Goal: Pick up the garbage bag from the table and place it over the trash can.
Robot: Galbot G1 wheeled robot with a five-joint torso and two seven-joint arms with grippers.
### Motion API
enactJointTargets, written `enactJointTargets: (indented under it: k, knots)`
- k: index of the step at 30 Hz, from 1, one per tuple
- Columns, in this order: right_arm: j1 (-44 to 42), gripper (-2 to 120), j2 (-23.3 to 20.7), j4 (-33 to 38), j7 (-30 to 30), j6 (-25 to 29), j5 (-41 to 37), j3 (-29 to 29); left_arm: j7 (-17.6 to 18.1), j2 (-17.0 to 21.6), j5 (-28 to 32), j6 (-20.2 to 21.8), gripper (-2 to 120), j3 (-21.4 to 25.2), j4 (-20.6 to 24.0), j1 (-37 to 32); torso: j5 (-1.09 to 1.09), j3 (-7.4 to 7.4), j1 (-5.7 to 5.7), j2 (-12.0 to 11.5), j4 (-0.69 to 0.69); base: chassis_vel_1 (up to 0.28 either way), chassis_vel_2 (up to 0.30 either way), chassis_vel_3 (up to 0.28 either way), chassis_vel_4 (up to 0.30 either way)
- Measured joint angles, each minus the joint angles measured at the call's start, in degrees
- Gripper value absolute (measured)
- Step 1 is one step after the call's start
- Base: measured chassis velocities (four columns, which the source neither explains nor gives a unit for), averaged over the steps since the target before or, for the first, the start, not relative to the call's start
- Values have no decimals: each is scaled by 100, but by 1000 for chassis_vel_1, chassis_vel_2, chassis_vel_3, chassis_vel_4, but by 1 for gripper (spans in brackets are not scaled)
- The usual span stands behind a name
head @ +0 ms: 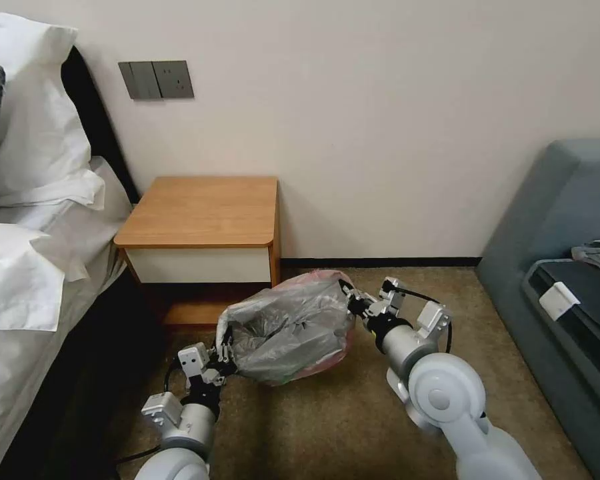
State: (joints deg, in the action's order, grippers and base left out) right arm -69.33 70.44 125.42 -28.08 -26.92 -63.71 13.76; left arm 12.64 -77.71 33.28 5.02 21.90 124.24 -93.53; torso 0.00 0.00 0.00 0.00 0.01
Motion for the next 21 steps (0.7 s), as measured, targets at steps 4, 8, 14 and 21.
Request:
enactJointTargets:
  k: [4, 8, 14, 21]
  knots:
    - [-119, 0, -23, 56, -55, -37, -171, 49, -19, -6, 253, 55, 7, 73, 28, 47, 0, -1, 0, 0, -1, 0, 0, 0, 0]
    - [-228, 0, -68, 110, -25, -20, -321, 120, -42, -2, 657, 153, 7, 222, 60, 90, 0, -1, 0, 0, -1, 0, 0, 0, 0]
    - [-343, 4, -68, 202, 146, 31, -308, 144, -65, 9, 917, 231, 7, 343, 68, 98, -1, -1, 0, 0, -1, 0, 0, 0, 0]
    - [-600, 30, -81, 491, 450, 278, -156, 251, -67, 10, 1059, 310, 7, 459, 39, 142, 0, -1, 0, 0, -1, 0, 0, 0, 0]
